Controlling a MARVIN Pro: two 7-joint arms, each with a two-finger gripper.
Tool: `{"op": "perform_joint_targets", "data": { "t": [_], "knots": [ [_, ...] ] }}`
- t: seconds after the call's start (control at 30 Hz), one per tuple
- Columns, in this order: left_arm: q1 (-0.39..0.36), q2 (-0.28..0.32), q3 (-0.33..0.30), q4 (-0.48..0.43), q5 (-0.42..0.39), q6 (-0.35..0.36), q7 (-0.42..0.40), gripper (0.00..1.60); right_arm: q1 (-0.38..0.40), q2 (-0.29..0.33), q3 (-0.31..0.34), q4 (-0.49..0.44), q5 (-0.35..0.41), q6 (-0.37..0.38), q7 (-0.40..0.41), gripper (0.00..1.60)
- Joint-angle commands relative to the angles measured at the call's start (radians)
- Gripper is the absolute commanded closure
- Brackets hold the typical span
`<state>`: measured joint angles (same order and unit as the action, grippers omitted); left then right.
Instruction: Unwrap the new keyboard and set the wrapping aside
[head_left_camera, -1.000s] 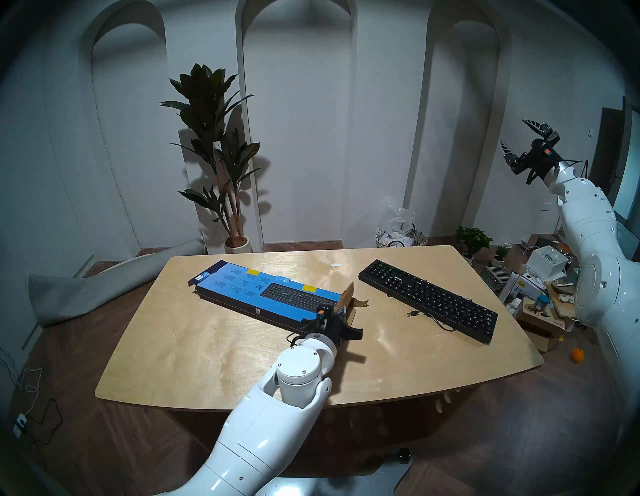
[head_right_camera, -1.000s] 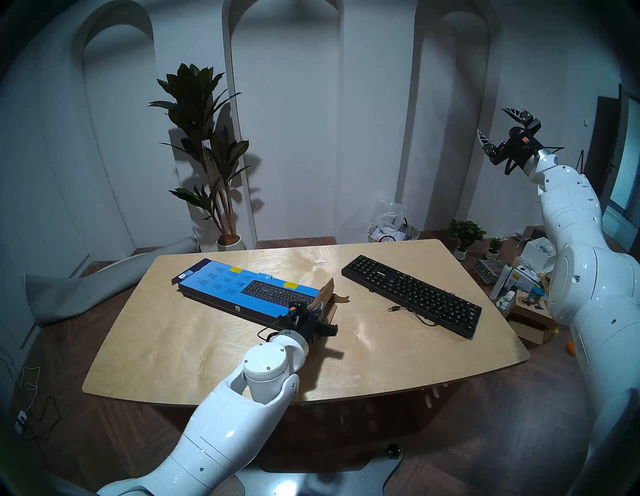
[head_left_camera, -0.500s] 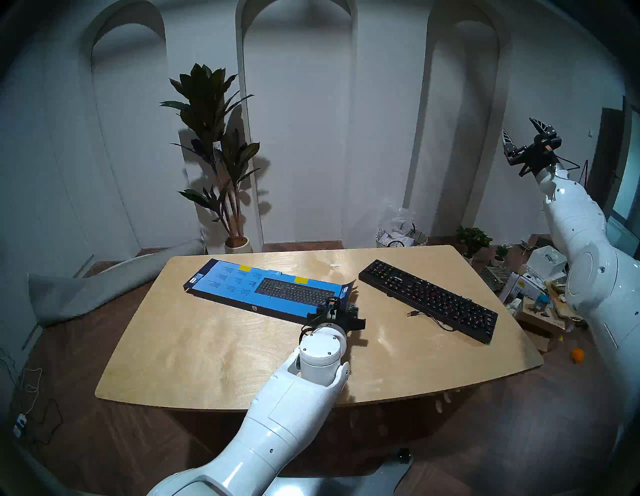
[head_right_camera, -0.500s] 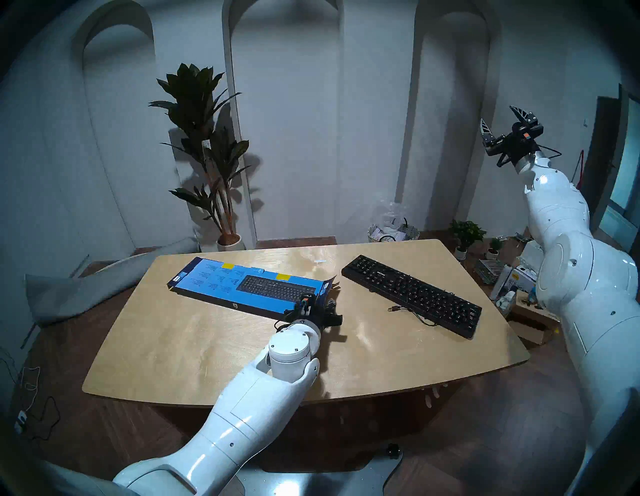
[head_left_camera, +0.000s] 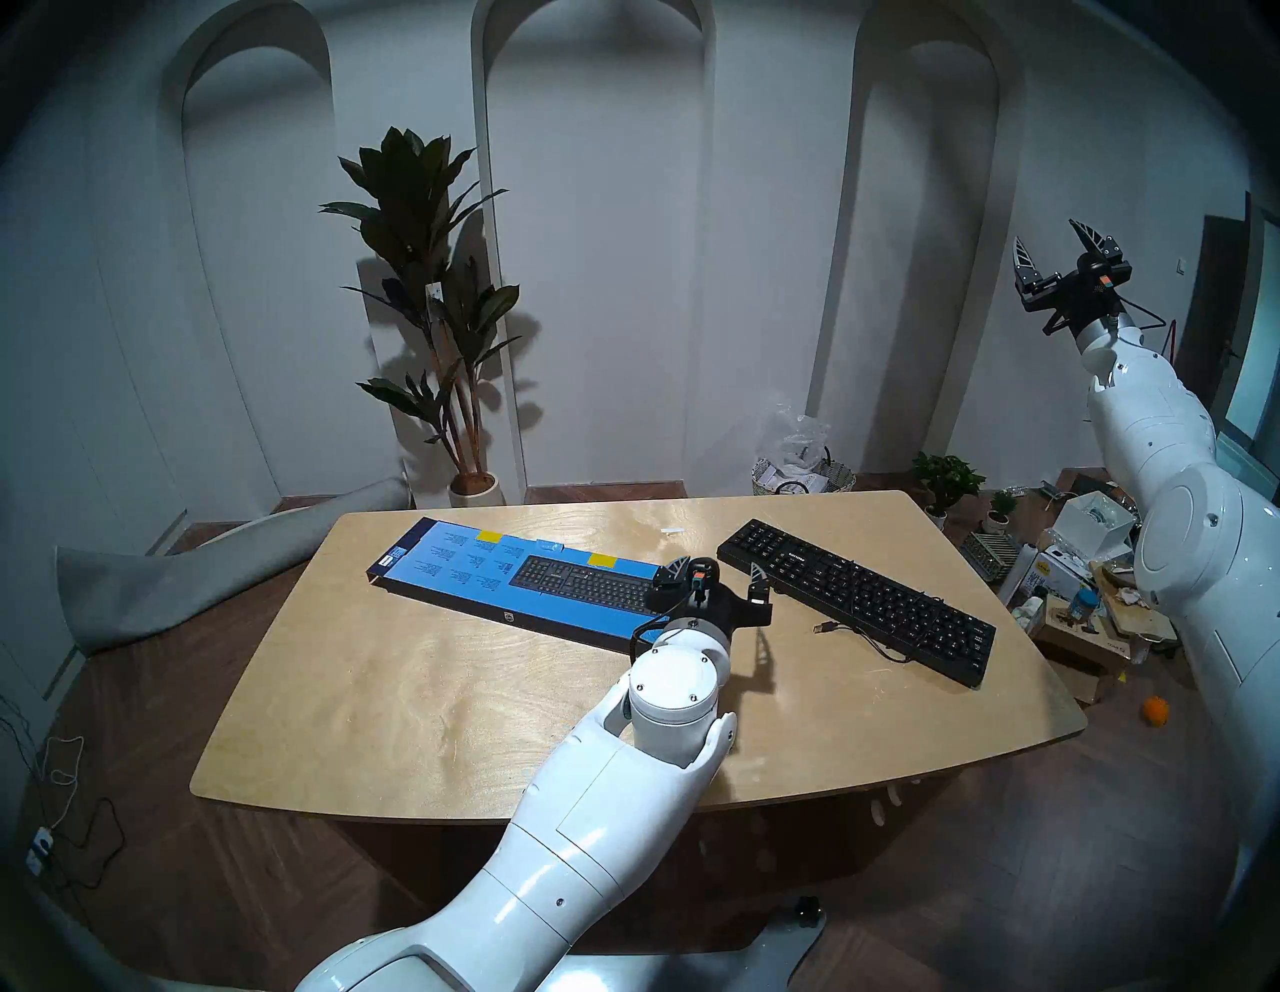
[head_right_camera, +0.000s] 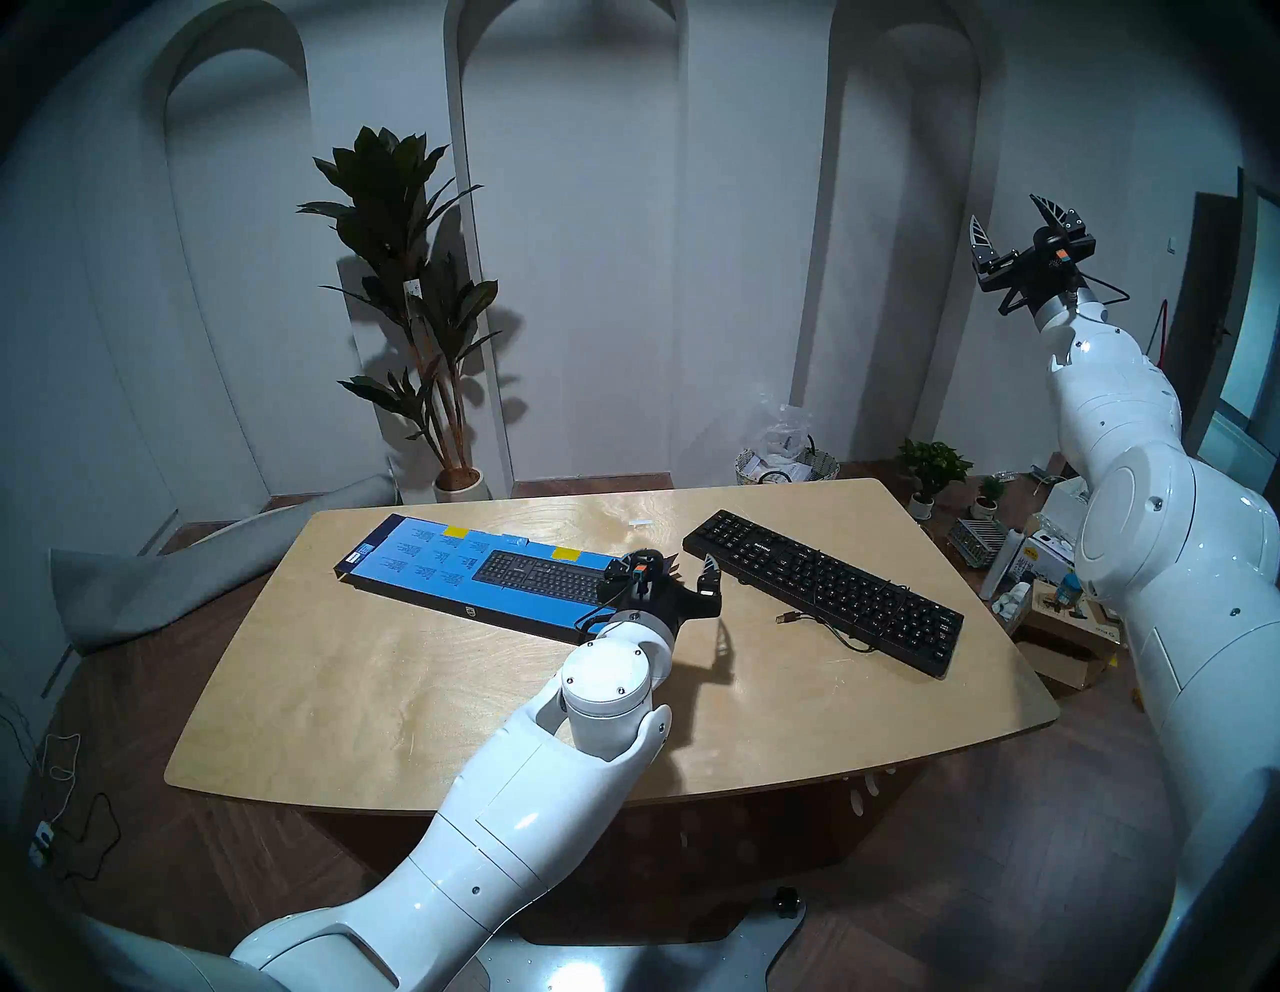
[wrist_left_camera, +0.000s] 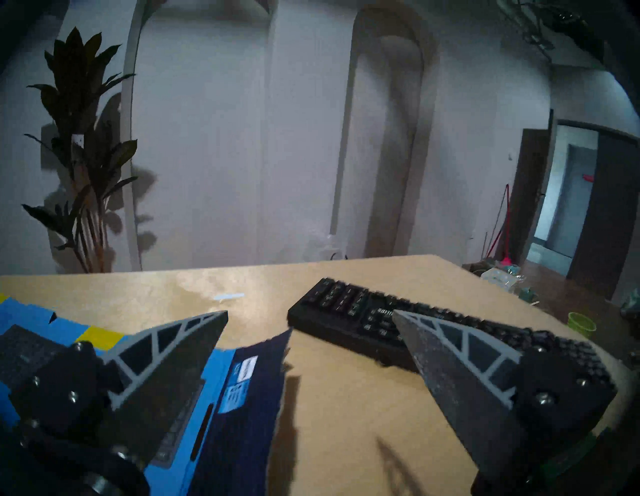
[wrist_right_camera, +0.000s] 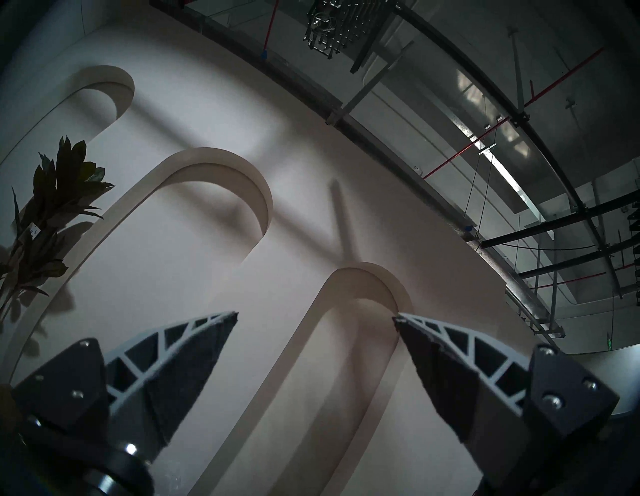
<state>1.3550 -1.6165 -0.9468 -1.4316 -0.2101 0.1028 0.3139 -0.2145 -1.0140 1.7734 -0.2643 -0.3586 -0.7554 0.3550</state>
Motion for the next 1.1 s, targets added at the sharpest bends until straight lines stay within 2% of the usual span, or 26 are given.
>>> {"op": "perform_joint_targets", "data": {
  "t": [0.0,0.07,0.17,0.27,0.3,0.37,0.4,0.53,0.73,0.87,0.9,0.97,1.03,1.07],
  "knots": [
    [-0.064,0.048,-0.054,-0.114,0.055,-0.082,0.033,0.0,0.032,-0.016,0.008,0.004,0.012,0.0,-0.001,0.0],
    [-0.073,0.095,-0.103,-0.147,0.08,-0.081,0.059,0.0,0.014,-0.023,0.019,0.017,0.023,-0.006,0.002,0.0],
    [-0.102,0.154,-0.205,-0.106,0.092,-0.069,0.094,0.0,-0.022,-0.042,0.042,0.049,0.049,-0.005,0.011,0.0],
    [-0.117,0.155,-0.204,-0.071,0.099,-0.066,0.134,0.0,-0.044,-0.057,0.047,0.069,0.053,-0.005,0.013,0.0],
    [-0.124,0.187,-0.248,-0.058,0.1,-0.065,0.144,0.0,-0.062,-0.074,0.053,0.091,0.059,-0.007,0.018,0.0],
    [-0.13,0.218,-0.292,-0.045,0.096,-0.065,0.155,0.0,-0.088,-0.103,0.059,0.116,0.066,-0.003,0.028,0.0],
    [-0.13,0.218,-0.292,-0.045,0.096,-0.065,0.155,0.0,-0.088,-0.103,0.059,0.116,0.066,-0.003,0.028,0.0],
    [-0.139,0.264,-0.355,-0.023,0.096,-0.068,0.166,0.0,-0.14,-0.164,0.064,0.139,0.079,0.0,0.064,0.0],
    [-0.153,0.298,-0.411,-0.012,0.095,-0.078,0.176,0.0,-0.192,-0.24,0.057,0.164,0.089,-0.013,0.159,0.0],
    [-0.154,0.304,-0.428,-0.021,0.094,-0.083,0.178,0.0,-0.216,-0.272,0.057,0.164,0.094,-0.014,0.203,0.0],
    [-0.154,0.306,-0.435,-0.024,0.092,-0.085,0.179,0.0,-0.224,-0.297,0.058,0.164,0.096,-0.017,0.22,0.0],
    [-0.151,0.306,-0.44,-0.027,0.091,-0.088,0.18,0.0,-0.236,-0.301,0.057,0.164,0.098,-0.019,0.248,0.0],
    [-0.142,0.305,-0.441,-0.028,0.091,-0.091,0.179,0.0,-0.245,-0.353,0.061,0.164,0.105,-0.026,0.291,0.0],
    [-0.139,0.305,-0.44,-0.027,0.091,-0.091,0.179,0.0,-0.244,-0.342,0.06,0.164,0.107,-0.03,0.302,0.0]
  ]
}}
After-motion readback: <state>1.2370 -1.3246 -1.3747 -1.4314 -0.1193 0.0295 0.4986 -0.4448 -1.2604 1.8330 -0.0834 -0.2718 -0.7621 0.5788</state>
